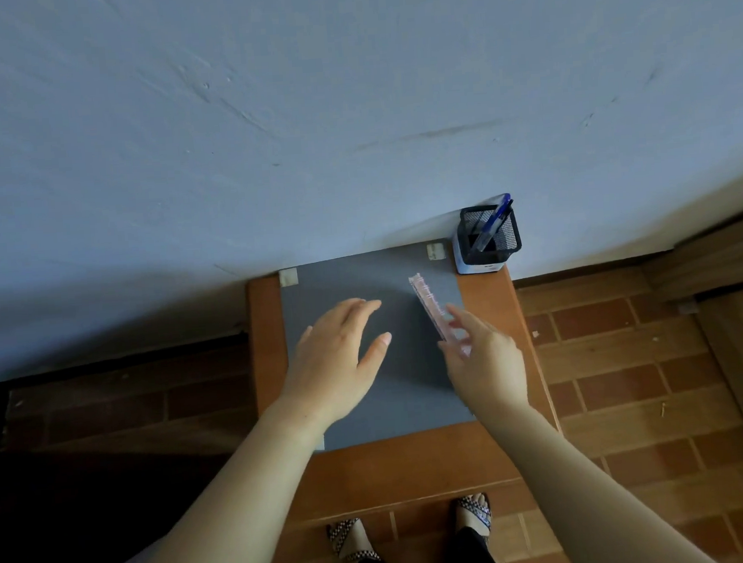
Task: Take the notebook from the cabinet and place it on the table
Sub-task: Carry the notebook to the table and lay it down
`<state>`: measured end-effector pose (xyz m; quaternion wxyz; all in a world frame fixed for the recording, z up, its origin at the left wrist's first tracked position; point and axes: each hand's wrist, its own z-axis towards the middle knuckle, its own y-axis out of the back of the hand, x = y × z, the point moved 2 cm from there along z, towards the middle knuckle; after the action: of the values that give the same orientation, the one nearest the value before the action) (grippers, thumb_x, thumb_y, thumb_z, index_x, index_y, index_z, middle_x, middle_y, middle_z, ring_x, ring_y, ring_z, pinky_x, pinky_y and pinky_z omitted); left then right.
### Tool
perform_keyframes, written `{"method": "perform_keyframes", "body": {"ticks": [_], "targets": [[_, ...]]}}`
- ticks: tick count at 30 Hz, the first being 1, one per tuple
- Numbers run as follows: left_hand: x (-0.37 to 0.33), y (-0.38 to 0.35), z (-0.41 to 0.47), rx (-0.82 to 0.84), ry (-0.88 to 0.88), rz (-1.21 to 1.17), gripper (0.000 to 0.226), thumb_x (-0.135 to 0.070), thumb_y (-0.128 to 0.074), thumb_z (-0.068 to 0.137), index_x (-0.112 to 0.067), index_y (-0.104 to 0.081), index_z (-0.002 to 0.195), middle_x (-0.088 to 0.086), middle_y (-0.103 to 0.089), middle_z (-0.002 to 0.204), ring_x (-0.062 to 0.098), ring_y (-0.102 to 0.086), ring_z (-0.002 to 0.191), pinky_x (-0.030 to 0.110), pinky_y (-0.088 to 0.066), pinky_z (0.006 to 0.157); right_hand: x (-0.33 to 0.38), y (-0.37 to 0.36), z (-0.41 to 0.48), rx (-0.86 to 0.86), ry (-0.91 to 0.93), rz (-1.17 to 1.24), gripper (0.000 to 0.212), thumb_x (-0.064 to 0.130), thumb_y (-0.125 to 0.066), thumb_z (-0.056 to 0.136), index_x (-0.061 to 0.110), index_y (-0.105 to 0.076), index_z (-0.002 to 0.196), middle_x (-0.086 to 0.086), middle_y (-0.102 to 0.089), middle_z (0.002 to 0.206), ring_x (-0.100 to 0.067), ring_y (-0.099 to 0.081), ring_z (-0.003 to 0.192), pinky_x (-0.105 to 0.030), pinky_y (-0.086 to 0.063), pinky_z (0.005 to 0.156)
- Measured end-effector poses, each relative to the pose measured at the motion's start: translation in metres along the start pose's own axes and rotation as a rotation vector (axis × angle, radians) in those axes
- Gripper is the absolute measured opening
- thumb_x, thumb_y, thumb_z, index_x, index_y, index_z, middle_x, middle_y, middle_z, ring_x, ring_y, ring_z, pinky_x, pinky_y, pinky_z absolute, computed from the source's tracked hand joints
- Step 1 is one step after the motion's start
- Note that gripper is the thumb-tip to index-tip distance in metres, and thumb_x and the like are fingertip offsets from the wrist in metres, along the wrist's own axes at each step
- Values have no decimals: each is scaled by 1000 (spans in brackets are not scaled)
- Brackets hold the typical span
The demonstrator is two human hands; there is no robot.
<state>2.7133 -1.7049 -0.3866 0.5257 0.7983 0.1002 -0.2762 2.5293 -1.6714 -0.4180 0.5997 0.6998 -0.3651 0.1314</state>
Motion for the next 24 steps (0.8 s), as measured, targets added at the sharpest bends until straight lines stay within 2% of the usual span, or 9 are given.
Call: {"method": "perform_keyframes", "body": {"ticks": [6, 13, 17, 24], "targets": [[18, -3, -3, 4, 44, 41, 47, -44, -36, 92, -28, -34, 136, -5, -38, 144, 13, -33, 132, 47, -37, 104, 3, -29, -4, 117, -26, -32, 53, 34, -65, 80, 30, -46, 129, 5, -57, 128, -16, -57, 108, -32, -51, 76], [41, -28, 3, 16, 58, 56, 47, -42, -37, 93, -27, -34, 136, -5, -38, 144, 13, -33, 132, 43, -37, 104, -4, -66, 28, 126, 33, -137, 47, 27, -60, 82, 26, -46, 127, 7, -46, 137, -18, -47, 119, -34, -47, 81], [59, -51, 16, 53, 57, 84, 48, -42, -38, 93, -26, -31, 138, -4, -34, 146, 13, -28, 135, 43, -34, 106, -29, -80, 49, 201, 47, -236, 45, 24, -54, 88, 22, -43, 131, 4, -37, 145, -20, -39, 127, -36, -44, 89], [41, -91, 41, 97, -33, 158, 52, -40, -41, 92, -23, -29, 140, 1, -28, 150, 18, -23, 138, 47, -31, 106, -70, -54, 55, 269, 200, -267, 53, 29, -63, 84, 27, -42, 132, 6, -36, 145, -17, -32, 132, -35, -42, 94]]}}
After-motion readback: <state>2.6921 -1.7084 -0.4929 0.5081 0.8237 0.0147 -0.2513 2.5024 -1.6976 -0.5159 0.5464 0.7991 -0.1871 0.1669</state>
